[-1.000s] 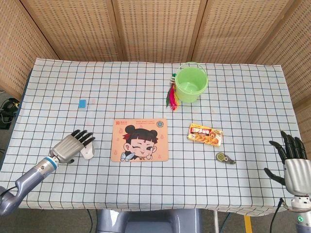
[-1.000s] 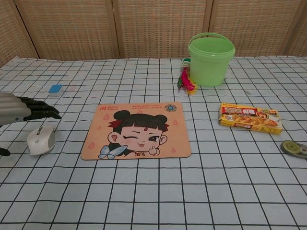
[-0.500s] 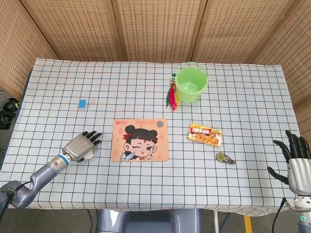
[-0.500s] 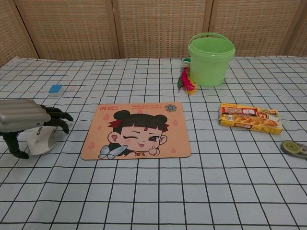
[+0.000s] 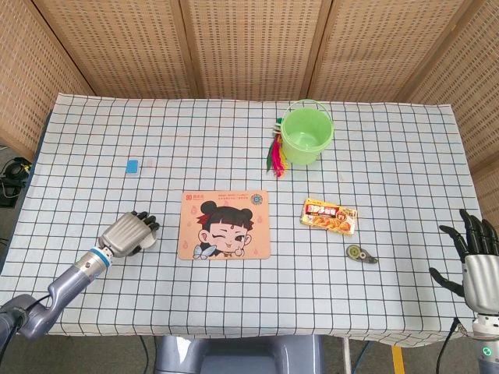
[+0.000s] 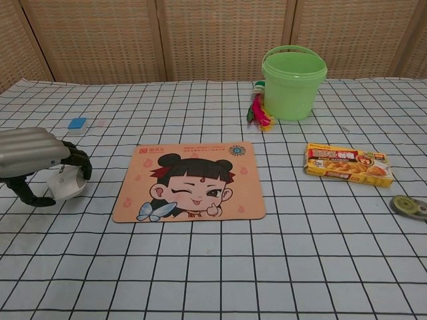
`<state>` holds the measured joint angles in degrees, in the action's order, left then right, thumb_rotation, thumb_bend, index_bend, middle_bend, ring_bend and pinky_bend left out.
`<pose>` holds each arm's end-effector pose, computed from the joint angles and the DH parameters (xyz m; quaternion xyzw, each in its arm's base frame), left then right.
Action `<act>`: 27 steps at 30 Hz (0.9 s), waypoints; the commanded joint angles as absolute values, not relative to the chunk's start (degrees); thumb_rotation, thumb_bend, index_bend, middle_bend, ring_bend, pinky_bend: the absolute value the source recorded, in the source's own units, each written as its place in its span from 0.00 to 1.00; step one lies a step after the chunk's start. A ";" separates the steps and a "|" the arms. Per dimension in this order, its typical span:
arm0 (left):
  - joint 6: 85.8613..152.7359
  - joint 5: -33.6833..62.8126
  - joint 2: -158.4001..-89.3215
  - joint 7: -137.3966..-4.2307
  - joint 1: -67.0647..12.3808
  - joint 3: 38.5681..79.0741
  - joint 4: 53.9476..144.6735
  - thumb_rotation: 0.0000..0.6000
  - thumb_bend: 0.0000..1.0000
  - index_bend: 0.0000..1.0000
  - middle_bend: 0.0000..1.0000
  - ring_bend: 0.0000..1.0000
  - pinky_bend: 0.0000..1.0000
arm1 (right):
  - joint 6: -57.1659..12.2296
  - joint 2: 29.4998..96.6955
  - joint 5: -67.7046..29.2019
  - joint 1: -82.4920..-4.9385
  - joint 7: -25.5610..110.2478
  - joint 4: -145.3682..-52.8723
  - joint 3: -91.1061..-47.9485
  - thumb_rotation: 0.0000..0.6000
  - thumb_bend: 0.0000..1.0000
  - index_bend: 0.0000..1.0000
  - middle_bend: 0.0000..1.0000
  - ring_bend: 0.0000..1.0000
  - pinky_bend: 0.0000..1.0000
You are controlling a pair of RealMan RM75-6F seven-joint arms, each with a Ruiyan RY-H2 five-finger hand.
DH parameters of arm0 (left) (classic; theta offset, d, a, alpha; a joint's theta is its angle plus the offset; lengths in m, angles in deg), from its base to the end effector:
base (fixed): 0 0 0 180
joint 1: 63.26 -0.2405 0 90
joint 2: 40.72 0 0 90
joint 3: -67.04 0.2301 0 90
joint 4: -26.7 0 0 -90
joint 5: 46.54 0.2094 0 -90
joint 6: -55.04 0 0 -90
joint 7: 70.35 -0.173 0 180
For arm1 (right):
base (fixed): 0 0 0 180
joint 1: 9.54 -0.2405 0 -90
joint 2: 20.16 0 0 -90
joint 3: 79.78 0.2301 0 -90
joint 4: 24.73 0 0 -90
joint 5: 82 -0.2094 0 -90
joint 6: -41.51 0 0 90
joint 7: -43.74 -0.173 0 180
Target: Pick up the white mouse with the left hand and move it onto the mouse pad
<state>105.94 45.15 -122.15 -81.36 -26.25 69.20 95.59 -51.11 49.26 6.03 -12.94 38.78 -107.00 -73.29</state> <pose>-0.2315 0.3284 -0.0087 -0.8683 -0.1997 -0.2163 0.3992 -0.2968 -0.2121 0.1663 0.5568 -0.3303 0.4467 0.6176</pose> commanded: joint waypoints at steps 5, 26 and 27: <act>108.01 46.22 -120.43 -81.58 -24.88 68.20 99.54 1.00 0.58 0.61 0.38 0.36 0.45 | -50.75 49.08 5.50 -12.96 37.72 -106.77 -73.05 1.00 0.14 0.27 0.00 0.00 0.00; 93.92 33.98 -131.95 -96.53 -10.40 58.64 100.31 1.00 0.55 0.57 0.35 0.35 0.43 | -47.42 48.56 2.74 -13.59 33.38 -105.17 -72.38 1.00 0.14 0.27 0.00 0.00 0.00; 93.40 33.43 -132.27 -97.20 -9.97 58.66 100.17 1.00 0.49 0.53 0.31 0.32 0.39 | -47.61 48.47 2.68 -13.51 33.16 -105.21 -72.29 1.00 0.14 0.27 0.00 0.00 0.00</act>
